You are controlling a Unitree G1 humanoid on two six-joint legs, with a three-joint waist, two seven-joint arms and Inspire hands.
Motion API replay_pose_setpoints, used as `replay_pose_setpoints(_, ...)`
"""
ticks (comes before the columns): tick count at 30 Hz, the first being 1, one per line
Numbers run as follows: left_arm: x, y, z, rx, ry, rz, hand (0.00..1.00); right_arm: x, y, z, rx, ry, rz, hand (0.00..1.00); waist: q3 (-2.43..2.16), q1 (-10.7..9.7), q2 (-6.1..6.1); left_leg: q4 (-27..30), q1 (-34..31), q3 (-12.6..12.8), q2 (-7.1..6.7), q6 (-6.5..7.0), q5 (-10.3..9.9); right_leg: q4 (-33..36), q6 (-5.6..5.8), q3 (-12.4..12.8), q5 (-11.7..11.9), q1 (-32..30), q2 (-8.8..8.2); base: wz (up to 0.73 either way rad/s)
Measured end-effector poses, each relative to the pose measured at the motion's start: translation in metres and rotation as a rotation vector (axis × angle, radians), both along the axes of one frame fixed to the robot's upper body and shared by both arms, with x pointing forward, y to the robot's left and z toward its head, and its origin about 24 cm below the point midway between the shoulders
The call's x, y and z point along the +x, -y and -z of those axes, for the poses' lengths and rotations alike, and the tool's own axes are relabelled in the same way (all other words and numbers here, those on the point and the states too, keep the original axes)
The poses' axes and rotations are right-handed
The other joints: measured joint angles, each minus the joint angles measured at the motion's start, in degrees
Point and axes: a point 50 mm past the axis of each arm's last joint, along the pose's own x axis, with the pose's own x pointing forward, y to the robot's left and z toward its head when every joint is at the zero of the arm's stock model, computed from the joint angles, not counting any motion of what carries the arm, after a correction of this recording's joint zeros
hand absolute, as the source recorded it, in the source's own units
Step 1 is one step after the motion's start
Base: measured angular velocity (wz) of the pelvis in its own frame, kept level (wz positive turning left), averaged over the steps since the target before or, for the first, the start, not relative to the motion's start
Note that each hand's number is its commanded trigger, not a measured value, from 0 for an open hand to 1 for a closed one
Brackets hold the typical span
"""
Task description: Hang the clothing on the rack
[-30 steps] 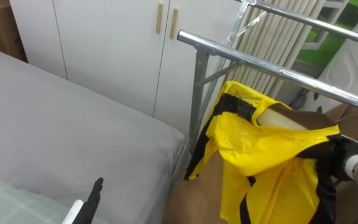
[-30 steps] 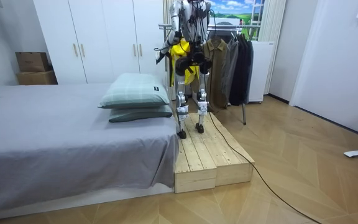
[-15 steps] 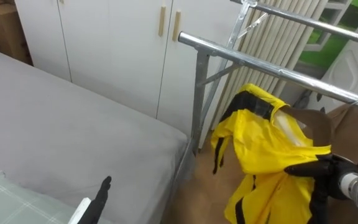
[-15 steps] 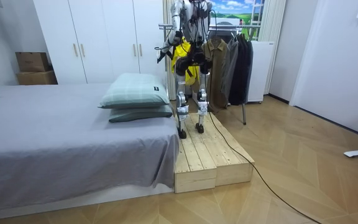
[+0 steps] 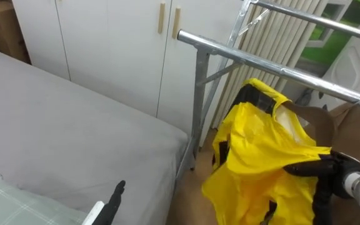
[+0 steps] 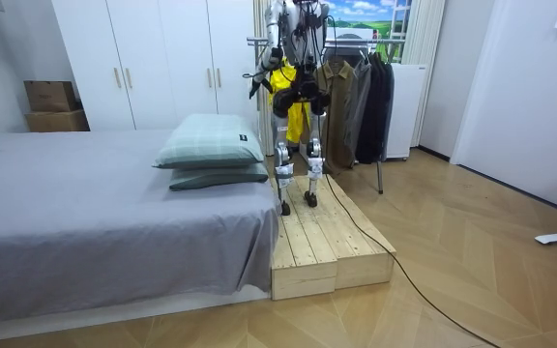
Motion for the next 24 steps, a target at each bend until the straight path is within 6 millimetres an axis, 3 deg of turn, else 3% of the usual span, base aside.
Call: replay_pose_setpoints(24, -0.0035, 0.0016, -0.0006, 0.007, 0.044, -0.022, 0.0, 0.0048, 0.006, -0.0096, -0.11, 0.074, 0.108, 0.0, 0.1, -1.13, -0.18, 0.3, -0.6, 0.0, 0.01, -0.22, 0.18, 0.32, -0.17, 0.09, -0.03, -0.54, -0.04, 0.0)
